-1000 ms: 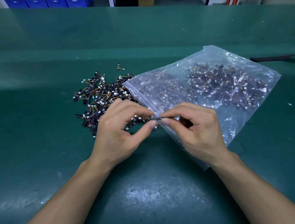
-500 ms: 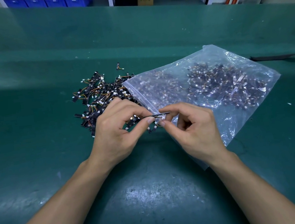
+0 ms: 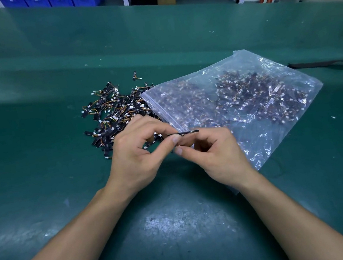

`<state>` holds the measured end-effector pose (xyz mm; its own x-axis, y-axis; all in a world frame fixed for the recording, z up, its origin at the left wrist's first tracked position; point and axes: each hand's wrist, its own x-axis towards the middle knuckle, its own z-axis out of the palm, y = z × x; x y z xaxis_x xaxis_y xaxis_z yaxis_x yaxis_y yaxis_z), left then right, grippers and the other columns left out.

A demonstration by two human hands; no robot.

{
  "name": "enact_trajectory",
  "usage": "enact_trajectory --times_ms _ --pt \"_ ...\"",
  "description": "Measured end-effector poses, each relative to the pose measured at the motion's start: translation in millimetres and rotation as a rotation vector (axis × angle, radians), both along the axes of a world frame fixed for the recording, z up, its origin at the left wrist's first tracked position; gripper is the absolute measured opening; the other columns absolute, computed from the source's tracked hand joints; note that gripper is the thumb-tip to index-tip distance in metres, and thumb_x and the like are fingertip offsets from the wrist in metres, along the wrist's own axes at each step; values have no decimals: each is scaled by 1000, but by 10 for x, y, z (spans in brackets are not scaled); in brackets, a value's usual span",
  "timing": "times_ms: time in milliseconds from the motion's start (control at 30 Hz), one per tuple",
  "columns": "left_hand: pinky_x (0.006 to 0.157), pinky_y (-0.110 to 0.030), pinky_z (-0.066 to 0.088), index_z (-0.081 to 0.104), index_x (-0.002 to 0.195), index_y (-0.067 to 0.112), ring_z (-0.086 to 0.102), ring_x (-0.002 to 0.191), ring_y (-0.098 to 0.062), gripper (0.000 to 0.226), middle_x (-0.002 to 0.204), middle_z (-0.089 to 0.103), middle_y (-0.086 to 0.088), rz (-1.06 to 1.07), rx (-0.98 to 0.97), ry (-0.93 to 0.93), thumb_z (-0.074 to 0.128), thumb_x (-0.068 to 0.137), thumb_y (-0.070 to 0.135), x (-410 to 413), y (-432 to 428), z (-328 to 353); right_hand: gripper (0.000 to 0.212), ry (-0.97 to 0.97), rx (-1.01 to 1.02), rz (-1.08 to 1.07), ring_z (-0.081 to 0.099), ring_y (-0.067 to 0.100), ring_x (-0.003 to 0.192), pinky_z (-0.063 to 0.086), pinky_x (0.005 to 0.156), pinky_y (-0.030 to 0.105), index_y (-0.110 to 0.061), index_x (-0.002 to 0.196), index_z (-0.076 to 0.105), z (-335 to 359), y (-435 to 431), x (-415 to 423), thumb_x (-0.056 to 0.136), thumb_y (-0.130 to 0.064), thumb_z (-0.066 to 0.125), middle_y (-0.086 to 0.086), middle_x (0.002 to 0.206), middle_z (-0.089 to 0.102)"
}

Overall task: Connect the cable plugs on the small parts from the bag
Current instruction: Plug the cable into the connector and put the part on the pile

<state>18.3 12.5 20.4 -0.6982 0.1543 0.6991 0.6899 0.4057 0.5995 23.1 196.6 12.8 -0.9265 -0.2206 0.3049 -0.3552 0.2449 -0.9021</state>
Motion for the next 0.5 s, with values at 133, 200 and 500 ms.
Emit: enact_trajectory --times_ms 133,200,500 --pt "68 -27 43 72 86 17 58 75 -12 7 83 68 10 -12 17 -16 76 86 12 6 7 9 7 -28 14 4 40 3 48 32 52 11 -25 85 78 8 8 -6 79 -21 79 -20 66 65" --pt "69 -23 41 70 87 20 56 75 -6 9 84 66 14 -11 29 -27 76 86 13 8 2 18 15 -61 -8 -47 39 5 48 34 51 16 -25 90 77 26 23 -9 76 -24 81 -10 74 68" --pt "70 -22 40 71 87 21 56 75 -6 7 83 68 12 -6 38 -69 75 86 15 -10 -9 20 7 206 15 -123 57 15 65 41 57 23 -21 94 76 138 99 -17 88 -24 74 -13 83 68"
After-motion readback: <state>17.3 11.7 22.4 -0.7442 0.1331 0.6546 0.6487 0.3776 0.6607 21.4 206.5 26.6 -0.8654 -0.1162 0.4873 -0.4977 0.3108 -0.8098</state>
